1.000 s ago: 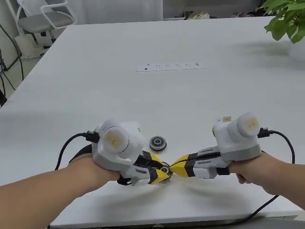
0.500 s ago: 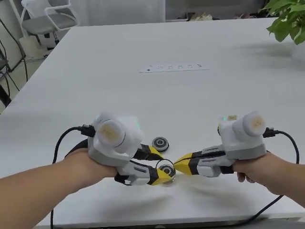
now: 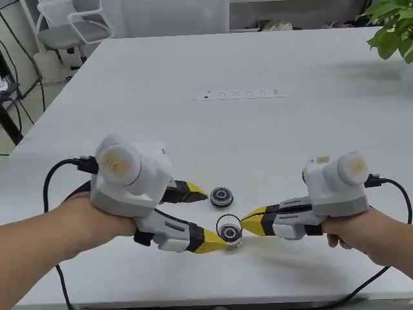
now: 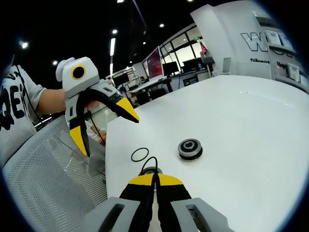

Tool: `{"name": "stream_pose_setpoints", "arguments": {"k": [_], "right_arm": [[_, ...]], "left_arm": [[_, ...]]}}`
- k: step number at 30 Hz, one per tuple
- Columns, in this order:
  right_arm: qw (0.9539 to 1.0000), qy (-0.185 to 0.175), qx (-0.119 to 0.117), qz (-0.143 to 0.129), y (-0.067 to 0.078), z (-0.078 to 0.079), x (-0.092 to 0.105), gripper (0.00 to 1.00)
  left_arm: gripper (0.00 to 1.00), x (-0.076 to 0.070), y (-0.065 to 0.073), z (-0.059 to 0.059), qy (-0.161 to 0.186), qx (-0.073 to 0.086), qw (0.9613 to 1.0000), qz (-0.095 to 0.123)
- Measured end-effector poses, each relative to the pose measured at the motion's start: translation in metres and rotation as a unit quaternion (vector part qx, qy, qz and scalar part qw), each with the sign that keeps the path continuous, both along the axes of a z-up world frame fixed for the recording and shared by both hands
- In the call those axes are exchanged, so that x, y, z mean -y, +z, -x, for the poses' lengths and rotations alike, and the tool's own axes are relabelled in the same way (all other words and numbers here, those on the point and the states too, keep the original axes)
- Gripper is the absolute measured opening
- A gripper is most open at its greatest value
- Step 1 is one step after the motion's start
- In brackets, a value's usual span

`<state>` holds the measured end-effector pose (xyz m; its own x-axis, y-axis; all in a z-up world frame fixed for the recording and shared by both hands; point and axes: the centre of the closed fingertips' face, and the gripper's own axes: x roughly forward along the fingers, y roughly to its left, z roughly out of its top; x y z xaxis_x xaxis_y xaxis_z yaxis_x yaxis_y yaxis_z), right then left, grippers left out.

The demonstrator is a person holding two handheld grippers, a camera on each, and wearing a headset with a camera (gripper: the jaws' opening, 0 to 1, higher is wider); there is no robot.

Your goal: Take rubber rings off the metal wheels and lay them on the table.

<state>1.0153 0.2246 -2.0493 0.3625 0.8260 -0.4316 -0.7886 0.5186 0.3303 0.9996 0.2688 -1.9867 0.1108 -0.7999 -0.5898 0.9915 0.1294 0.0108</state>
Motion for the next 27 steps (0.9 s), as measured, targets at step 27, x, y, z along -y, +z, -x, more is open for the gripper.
{"name": "stream_pose_setpoints", "arguments": {"k": [27], "right_arm": [[1.0, 0.0, -0.005, -0.002, 0.003, -0.002, -0.003, 0.0]], "left_arm": [[0.83, -0.064, 0.07, 0.012, 0.108, 0.013, 0.9911, 0.077]]}}
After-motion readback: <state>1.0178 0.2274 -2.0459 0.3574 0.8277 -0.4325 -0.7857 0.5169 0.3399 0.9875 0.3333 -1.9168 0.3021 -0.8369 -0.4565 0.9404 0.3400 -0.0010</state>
